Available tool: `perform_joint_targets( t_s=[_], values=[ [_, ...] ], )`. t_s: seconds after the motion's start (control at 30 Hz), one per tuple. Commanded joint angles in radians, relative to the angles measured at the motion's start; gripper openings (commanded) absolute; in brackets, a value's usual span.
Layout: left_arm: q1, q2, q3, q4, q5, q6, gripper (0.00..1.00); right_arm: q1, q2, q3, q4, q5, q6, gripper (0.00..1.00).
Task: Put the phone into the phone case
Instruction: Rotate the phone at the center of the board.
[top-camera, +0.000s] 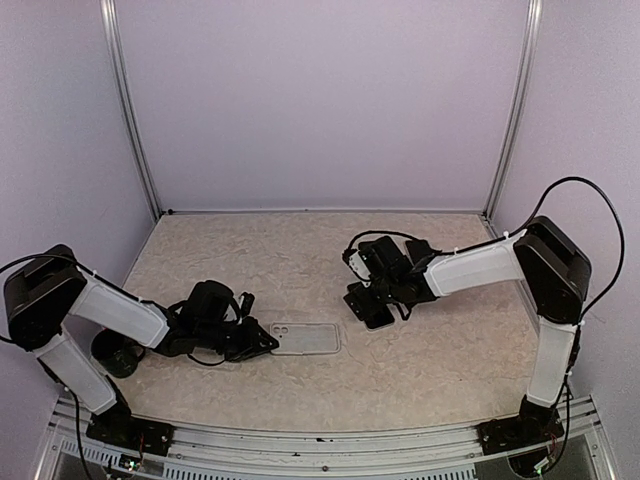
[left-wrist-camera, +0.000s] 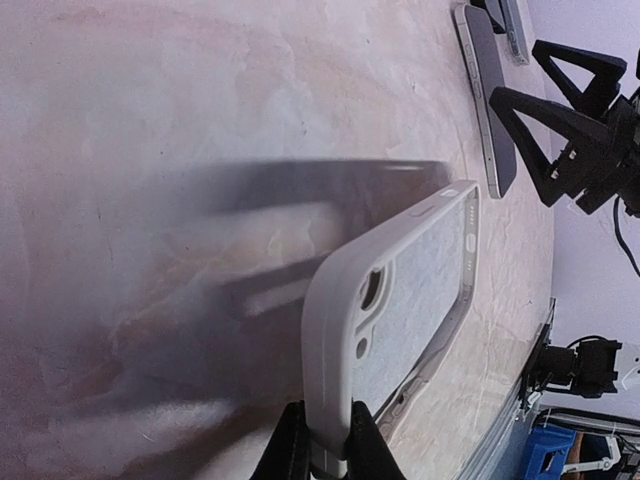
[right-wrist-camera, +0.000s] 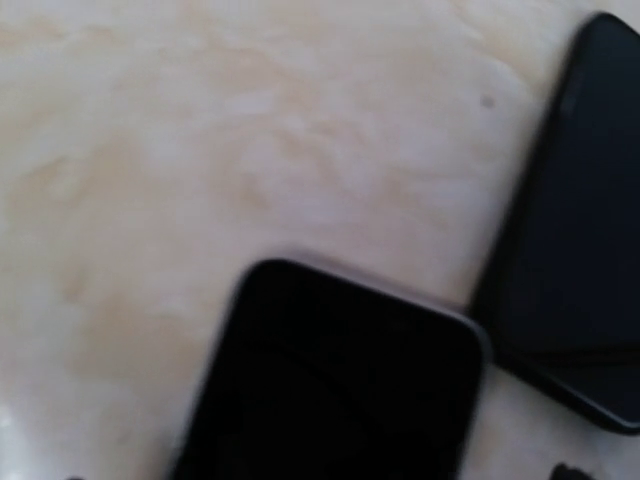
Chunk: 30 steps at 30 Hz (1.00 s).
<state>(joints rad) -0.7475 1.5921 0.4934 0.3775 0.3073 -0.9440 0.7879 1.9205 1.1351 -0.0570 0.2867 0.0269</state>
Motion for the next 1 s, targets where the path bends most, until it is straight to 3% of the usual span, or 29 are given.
perform_joint_targets(
  t_s=[0.0, 0.5, 0.7, 0.97],
  values=[
    [-0.003, 0.010, -0.010, 0.047, 0.013, 0.000, 0.13, -0.034, 0.002, -0.016, 0.054, 0.005, 0.051, 1.00],
    [0.009, 0.070, -0.016, 0.145, 0.055, -0.022, 0.19, -0.054, 0.060, 0.024, 0.041, -0.065, 0.092, 0.99],
    [0.022, 0.075, -0.040, 0.202, 0.079, -0.037, 0.28, -0.060, 0.092, 0.046, 0.021, -0.067, 0.107, 0.99],
    [0.034, 0.080, -0.062, 0.248, 0.085, -0.052, 0.35, -0.062, 0.103, 0.051, 0.001, -0.081, 0.110, 0.88]
  ],
)
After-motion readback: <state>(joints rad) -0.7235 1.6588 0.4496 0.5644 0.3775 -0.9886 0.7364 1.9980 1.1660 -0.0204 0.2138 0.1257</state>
